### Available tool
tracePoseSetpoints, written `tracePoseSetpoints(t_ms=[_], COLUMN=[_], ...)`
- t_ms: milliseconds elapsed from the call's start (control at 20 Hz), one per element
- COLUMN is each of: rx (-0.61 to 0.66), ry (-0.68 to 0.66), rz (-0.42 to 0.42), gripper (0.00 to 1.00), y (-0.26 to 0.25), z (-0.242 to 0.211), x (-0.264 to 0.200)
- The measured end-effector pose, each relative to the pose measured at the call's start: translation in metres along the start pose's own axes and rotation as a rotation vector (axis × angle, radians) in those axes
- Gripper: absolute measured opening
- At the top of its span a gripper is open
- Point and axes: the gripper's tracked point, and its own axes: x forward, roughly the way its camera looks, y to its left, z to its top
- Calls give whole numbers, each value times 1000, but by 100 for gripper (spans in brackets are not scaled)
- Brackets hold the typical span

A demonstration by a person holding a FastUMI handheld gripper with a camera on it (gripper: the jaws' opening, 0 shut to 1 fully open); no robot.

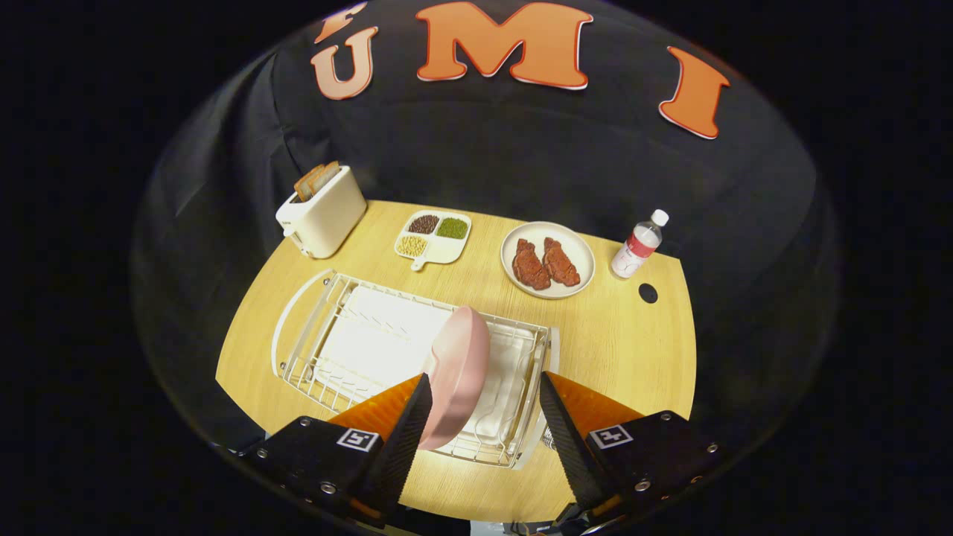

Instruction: Take the plate from the dish rack, then take the spoon from the basket and place it into the plate.

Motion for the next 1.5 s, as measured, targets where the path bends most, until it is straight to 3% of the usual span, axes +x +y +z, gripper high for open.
tracePoseSetpoints(t_ms=[100, 250, 500, 550, 650, 850, 1300, 1500], rx=[4, 4, -2, -17, -33, -34, -117, -113], ry=[51, 146, 253, 252, 255, 223, 174, 167], rz=[10, 3, -21, -49, -68, -111, -221, -165], gripper=[87, 70, 52, 36, 29, 22, 22, 15], y=[3, 2, 12, 9, 9, 0, -5, 6], z=[0, -8, -20, -18, -19, -10, 10, 9], x=[17, 34, 57, 55, 58, 50, 28, 17])
